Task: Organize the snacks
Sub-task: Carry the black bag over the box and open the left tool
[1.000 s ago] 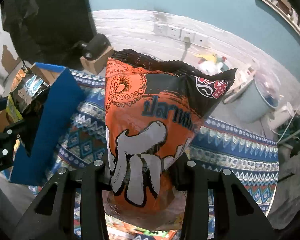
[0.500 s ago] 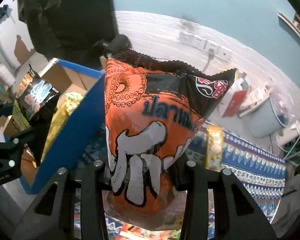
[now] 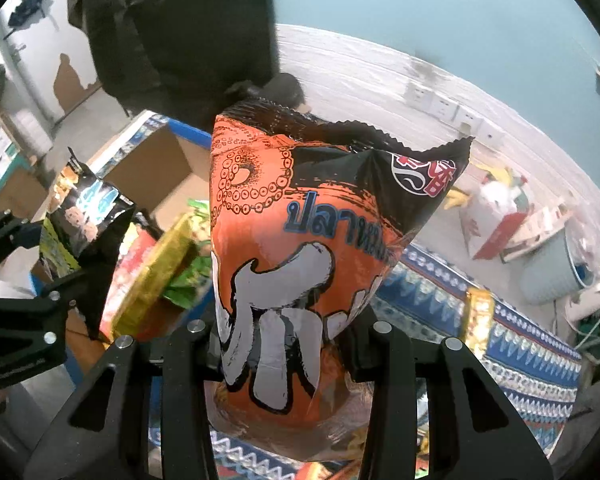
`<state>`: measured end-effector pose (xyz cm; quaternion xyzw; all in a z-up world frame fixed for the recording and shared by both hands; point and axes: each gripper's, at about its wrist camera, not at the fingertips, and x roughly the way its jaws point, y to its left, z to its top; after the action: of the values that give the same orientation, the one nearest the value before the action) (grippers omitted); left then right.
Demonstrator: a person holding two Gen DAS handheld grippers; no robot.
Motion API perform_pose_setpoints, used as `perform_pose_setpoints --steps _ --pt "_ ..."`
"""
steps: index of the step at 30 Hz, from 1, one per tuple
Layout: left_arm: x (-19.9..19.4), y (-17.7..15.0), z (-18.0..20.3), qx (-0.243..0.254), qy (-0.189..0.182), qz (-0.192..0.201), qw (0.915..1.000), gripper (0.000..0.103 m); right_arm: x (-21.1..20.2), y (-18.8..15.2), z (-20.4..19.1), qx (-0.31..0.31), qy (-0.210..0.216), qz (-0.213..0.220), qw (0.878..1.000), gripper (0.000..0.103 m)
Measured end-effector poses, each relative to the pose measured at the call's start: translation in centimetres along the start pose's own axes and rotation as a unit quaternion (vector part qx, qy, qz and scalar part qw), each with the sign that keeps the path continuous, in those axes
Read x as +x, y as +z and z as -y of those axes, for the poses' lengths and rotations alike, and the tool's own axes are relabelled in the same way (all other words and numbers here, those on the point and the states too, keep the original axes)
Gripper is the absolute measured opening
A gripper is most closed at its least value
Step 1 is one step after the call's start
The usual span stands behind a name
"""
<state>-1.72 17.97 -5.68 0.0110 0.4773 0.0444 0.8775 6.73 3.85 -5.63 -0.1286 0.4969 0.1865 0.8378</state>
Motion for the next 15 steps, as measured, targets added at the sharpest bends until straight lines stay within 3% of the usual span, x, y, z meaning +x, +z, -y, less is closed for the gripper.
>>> perform_pose_setpoints --steps 15 --pt "2.3 -2.3 -5.7 -0.057 0.035 -0.043 0.9968 0.061 2.5 2.7 -6.1 -0.029 0.042 -0.008 0.999 0.039"
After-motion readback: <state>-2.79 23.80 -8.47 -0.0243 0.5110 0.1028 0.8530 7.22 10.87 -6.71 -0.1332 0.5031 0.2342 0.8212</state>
